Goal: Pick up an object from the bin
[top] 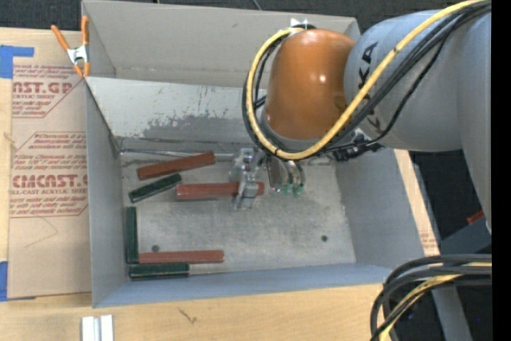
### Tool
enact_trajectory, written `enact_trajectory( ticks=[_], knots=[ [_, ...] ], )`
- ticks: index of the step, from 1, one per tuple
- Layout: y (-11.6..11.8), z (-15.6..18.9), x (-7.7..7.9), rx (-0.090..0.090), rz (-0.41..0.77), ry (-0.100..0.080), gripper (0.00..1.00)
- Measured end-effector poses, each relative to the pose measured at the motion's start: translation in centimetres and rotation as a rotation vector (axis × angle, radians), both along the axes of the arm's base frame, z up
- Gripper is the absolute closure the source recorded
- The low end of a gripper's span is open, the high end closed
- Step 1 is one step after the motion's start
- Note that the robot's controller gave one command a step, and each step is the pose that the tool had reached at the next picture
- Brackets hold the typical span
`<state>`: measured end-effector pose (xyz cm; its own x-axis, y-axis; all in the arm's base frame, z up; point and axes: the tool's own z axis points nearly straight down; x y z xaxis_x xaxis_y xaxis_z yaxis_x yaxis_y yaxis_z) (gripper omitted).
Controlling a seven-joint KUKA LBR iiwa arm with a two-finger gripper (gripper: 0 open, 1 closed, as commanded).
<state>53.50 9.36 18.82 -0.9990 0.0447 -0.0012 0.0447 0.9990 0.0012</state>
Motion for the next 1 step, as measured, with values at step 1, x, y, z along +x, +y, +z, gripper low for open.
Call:
enact_trajectory(
  ticks=[1],
  knots=[
    [0.46, 5.12, 0.2, 0.0, -0.039, -0.001, 1.0]
  ],
)
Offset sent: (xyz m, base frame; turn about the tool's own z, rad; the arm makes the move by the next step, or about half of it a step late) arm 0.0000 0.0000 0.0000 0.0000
